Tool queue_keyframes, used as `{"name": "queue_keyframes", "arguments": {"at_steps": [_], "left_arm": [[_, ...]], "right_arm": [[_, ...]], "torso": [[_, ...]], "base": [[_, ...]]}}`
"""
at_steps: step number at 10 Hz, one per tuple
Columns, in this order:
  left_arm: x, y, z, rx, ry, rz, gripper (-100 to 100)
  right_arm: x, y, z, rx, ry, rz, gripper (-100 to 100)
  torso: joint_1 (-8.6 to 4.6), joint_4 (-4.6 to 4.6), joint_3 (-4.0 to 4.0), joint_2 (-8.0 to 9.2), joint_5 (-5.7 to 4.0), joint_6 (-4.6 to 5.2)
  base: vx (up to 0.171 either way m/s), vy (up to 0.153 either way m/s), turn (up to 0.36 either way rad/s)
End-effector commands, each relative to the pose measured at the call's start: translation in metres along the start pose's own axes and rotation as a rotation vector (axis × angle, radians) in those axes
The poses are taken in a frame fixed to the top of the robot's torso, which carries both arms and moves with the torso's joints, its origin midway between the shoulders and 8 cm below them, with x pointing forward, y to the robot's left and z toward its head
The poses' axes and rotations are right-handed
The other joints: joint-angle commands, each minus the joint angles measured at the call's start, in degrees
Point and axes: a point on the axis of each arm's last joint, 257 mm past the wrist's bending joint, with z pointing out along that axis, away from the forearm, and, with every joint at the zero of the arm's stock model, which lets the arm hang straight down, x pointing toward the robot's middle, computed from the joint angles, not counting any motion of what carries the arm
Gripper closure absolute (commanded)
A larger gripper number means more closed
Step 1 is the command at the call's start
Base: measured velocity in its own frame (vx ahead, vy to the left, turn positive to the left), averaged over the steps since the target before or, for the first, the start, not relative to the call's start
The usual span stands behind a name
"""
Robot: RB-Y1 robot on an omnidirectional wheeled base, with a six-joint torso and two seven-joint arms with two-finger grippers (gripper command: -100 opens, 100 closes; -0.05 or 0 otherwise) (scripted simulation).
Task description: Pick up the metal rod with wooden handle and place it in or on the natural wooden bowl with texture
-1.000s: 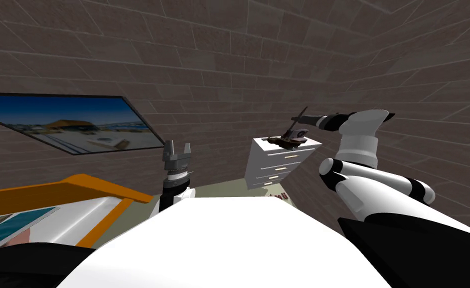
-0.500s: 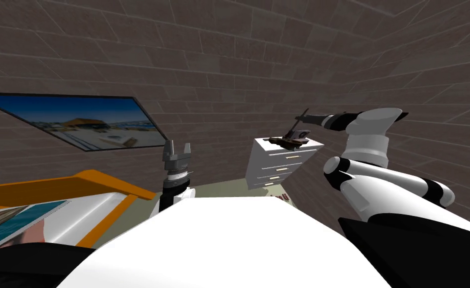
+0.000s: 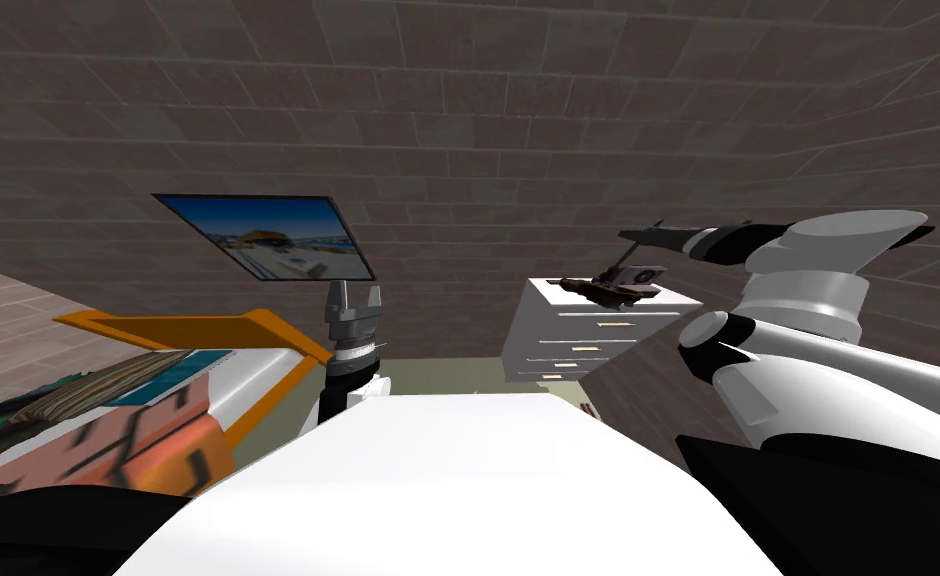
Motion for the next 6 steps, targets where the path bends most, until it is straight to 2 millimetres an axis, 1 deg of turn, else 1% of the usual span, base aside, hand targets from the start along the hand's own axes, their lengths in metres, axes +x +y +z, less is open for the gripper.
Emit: {"name": "queue_keyframes", "arguments": {"at_steps": [1,6], "left_arm": [[0.0000,0.0000,0.0000,0.000,0.000,0.000,0],[0.0000,0.0000,0.0000,0.000,0.000,0.000,0]], "right_arm": [[0.0000,0.0000,0.0000,0.000,0.000,0.000,0],[0.0000,-0.0001,0.0001,0.000,0.000,0.000,0]], "torso": [[0.00,0.00,0.00,0.00,0.00,0.00],[-0.14,-0.05,-0.10,-0.15,-0.05,-0.01]], "base": [[0.000,0.000,0.000],[0.000,0.000,0.000]]}}
